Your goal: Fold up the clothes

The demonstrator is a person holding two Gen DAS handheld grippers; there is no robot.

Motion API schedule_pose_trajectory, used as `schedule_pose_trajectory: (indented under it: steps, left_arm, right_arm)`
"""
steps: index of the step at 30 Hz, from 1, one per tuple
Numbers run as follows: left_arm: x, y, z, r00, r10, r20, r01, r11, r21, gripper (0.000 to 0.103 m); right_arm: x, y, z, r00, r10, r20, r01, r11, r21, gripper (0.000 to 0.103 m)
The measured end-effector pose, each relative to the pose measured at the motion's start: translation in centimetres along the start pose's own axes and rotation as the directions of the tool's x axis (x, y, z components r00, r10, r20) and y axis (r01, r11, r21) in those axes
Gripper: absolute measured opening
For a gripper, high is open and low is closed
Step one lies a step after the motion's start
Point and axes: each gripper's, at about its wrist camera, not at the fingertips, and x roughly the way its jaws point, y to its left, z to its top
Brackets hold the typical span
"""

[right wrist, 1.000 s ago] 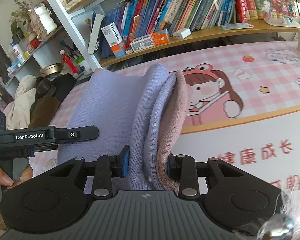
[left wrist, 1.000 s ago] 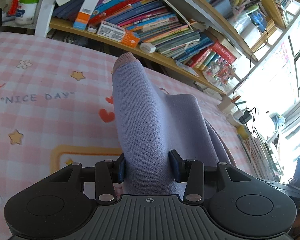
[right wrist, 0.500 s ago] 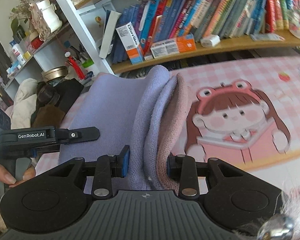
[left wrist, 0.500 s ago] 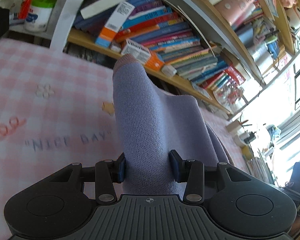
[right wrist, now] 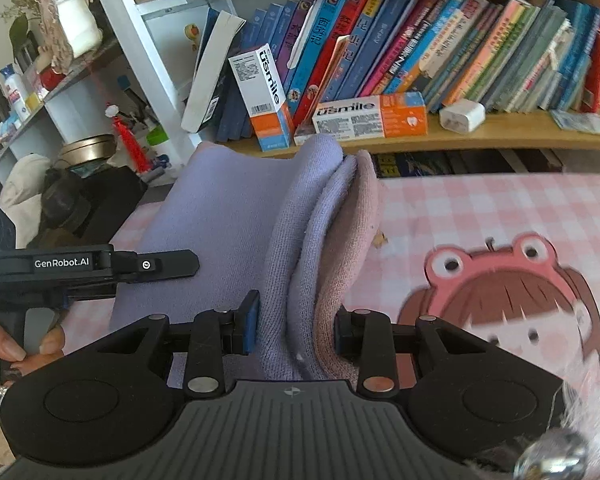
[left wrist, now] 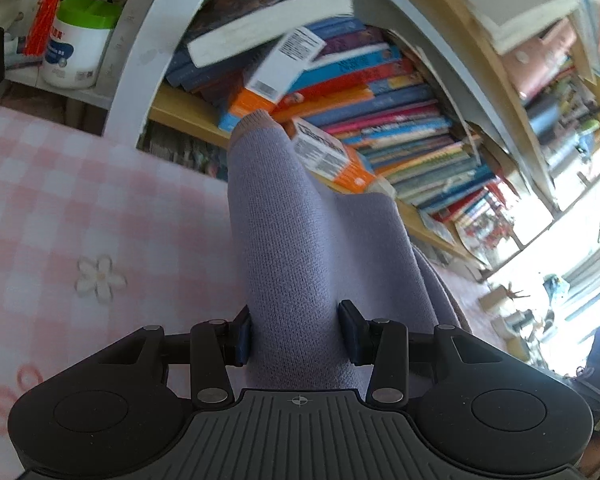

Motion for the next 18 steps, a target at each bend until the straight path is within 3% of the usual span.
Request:
schedule_pose_trajectory:
  steps: [8, 14, 18]
  left_arm:
    - [3.3, 1.9, 1.7, 0.999, 0.035, -0.022, -0.034, 0.999, 0.012, 0.042]
    - [4.4, 4.3, 1.2, 0.998, 0.036, -0.051, -0.039, 0.998, -0.058, 0.049]
    - [3.6, 3.7, 1.5, 0.996, 0.076, -0.044, -0.077, 0.997, -0.025, 0.054]
  right_arm:
    - [4.4, -1.1, 1.2, 1.0, -0.018, 0.009, 0.018, 1.0, -0.016, 0.032]
    - [6.2, -3.6, 0.1, 1.0, -0.017, -0.021, 0.02, 0.993, 0.115, 0.042]
    - [5.7, -4.0, -0.1, 0.999, -0.026, -0.019, 0.029, 0.989, 0.146, 0.052]
